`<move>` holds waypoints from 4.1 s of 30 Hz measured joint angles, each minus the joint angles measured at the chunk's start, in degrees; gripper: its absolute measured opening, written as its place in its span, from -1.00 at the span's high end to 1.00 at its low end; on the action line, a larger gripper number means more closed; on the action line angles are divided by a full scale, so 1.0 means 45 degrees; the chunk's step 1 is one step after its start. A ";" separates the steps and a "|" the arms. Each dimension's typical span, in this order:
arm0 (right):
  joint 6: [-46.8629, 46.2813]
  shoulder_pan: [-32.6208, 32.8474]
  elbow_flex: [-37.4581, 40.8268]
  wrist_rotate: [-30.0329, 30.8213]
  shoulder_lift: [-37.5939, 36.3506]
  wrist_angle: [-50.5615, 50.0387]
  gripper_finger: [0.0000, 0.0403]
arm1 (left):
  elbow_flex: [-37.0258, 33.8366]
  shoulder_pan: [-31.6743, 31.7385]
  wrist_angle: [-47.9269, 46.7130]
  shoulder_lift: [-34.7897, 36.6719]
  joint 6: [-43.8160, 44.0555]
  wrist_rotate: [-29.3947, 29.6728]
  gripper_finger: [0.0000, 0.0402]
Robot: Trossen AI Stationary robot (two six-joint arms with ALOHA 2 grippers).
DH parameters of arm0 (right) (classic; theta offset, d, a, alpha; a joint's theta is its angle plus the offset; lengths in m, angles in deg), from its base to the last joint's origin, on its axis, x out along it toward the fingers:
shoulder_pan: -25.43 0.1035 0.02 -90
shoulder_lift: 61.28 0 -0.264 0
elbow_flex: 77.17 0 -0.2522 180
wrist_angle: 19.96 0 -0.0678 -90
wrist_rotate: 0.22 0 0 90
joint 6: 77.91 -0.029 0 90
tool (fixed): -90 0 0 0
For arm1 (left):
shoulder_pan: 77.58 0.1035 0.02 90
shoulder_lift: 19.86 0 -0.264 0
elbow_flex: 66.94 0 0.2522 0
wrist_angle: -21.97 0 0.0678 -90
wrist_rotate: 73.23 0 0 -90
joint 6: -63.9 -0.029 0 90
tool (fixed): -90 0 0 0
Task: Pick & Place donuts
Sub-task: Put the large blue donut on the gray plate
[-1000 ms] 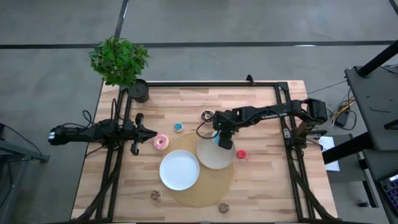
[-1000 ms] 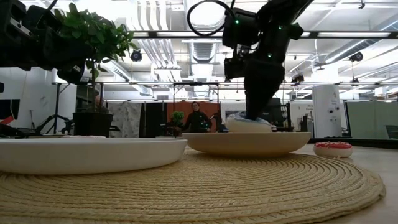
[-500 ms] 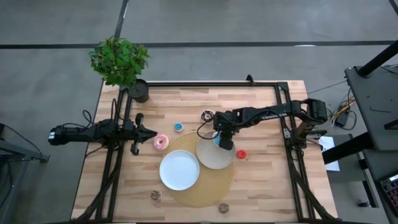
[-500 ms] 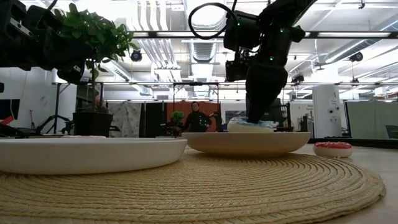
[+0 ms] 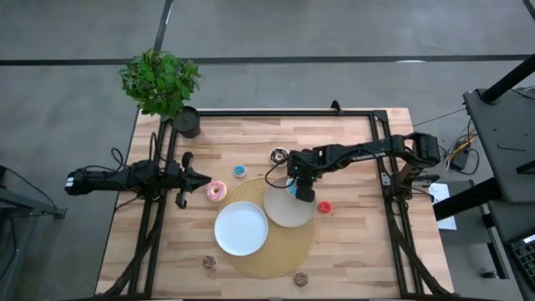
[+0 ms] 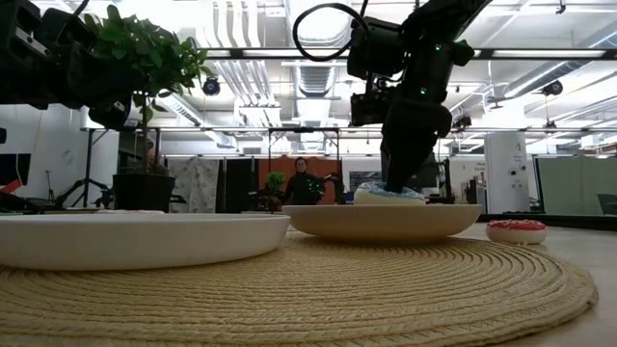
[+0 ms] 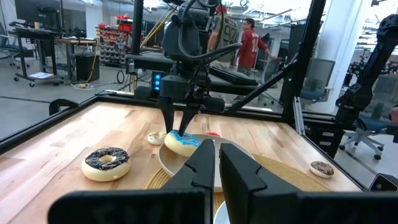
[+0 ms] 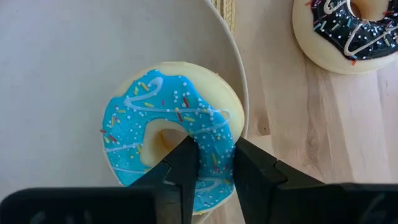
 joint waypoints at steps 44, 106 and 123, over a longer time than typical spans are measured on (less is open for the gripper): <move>0.0046 -0.0004 0.0030 0.0022 0.0010 0.0129 0.23 | 0.0000 -0.0005 -0.0005 0.0000 0.0000 -0.0002 1.00; 0.0947 -0.0008 0.0123 -0.1014 0.0010 0.0243 0.03 | 0.0000 -0.0005 -0.0005 0.0000 0.0005 -0.0002 1.00; 0.0867 0.0523 0.0215 -0.1814 -0.0002 0.0203 0.03 | 0.0003 -0.0005 -0.0008 0.0000 0.0005 -0.0002 1.00</move>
